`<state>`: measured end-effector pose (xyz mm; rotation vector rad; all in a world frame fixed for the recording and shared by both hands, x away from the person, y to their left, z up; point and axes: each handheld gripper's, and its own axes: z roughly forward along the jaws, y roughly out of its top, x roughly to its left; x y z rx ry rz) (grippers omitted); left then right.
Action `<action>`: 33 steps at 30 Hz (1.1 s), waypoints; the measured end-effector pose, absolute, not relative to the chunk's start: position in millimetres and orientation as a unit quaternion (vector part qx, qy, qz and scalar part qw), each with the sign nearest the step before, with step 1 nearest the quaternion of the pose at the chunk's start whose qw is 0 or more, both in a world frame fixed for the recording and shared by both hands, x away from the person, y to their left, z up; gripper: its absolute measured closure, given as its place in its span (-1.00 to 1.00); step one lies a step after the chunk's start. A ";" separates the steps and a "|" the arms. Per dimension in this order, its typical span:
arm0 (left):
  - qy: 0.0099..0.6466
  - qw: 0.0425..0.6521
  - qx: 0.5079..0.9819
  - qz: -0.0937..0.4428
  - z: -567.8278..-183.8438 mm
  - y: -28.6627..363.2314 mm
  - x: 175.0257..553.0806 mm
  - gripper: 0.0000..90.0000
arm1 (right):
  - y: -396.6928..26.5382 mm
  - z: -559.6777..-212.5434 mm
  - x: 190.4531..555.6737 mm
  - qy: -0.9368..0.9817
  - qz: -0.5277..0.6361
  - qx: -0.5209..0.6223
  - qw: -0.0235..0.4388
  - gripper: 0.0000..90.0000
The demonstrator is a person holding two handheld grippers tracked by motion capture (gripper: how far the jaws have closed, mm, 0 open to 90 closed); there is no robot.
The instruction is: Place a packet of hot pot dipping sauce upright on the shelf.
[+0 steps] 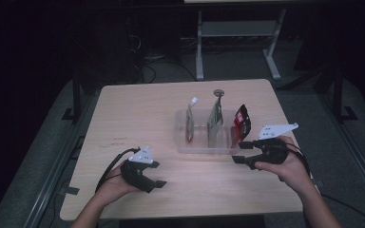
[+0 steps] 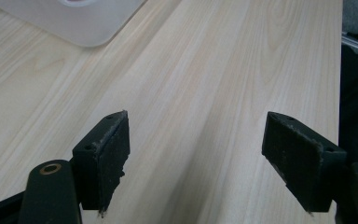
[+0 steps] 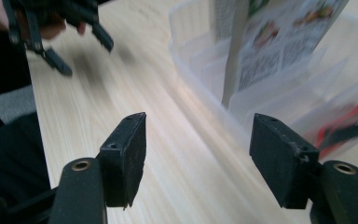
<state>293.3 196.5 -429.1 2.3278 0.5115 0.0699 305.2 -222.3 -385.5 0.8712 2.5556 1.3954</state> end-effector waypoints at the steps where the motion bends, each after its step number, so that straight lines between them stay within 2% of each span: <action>1: 0.200 0.369 0.907 0.027 -429.2 197.4 292.5 -0.49 | -222.1 -388.1 303.5 0.841 0.455 0.287 0.051 -0.23; 15: 0.226 0.367 0.901 0.047 -431.8 229.7 276.6 -0.53 | -247.1 -430.5 283.8 0.861 0.398 0.310 0.057 -0.38; 33: 0.223 0.311 0.923 0.040 -447.1 241.3 273.6 -0.57 | -268.0 -444.6 282.8 0.869 0.360 0.332 0.077 -0.43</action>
